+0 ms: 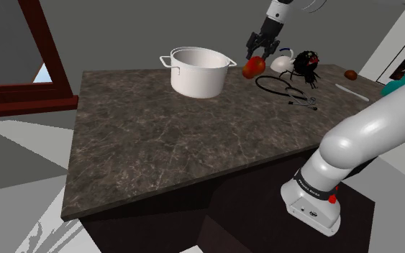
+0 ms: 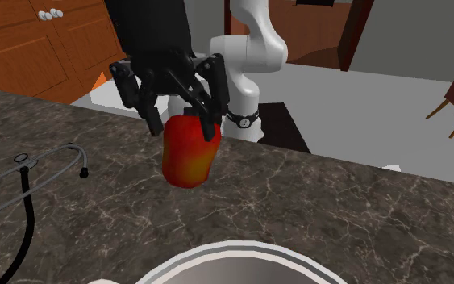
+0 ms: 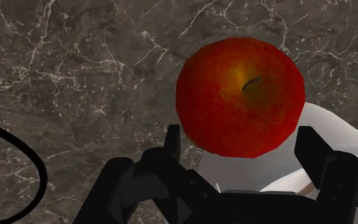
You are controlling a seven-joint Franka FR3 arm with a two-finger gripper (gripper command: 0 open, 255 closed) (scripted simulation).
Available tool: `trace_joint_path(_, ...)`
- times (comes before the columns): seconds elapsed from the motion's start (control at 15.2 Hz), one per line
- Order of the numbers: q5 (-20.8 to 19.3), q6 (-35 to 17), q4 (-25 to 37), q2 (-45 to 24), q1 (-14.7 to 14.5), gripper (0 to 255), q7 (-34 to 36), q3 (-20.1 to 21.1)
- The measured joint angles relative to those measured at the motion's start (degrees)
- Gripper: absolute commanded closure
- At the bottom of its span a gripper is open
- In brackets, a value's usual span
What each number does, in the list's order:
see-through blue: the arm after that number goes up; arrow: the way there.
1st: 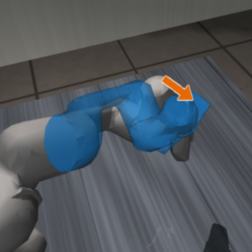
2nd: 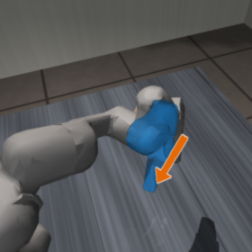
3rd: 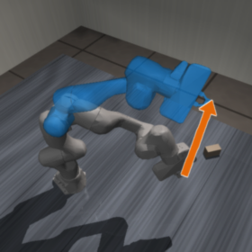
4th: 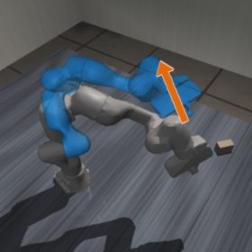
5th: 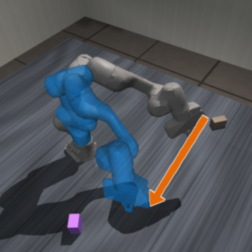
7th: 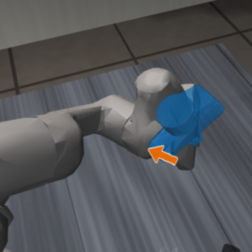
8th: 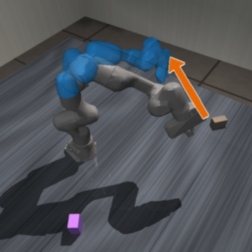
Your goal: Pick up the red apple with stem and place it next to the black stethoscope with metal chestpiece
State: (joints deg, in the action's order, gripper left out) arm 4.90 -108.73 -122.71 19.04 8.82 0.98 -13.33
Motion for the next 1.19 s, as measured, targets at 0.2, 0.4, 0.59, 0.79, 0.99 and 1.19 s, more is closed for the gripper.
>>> trace_joint_path(0.2,-0.95,0.97,-0.66,1.24,1.71,255,-3.93,-2.77)
trace_joint_path(0.4,-1.84,1.73,-0.88,1.84,3.3,255,-7.82,-5.56)
trace_joint_path(0.59,-2.78,3.09,-0.26,2.25,4.86,255,-11.68,-8.35)
trace_joint_path(0.79,-3.67,4.03,0.49,2.07,6.45,255,-16.1,-11.62)
trace_joint_path(0.99,-4.17,4.34,1.24,1.26,7.68,255,-20.13,-14.55)
trace_joint_path(1.19,-4.28,5.4,3.68,-0.57,8.87,255,-24.87,-18.07)
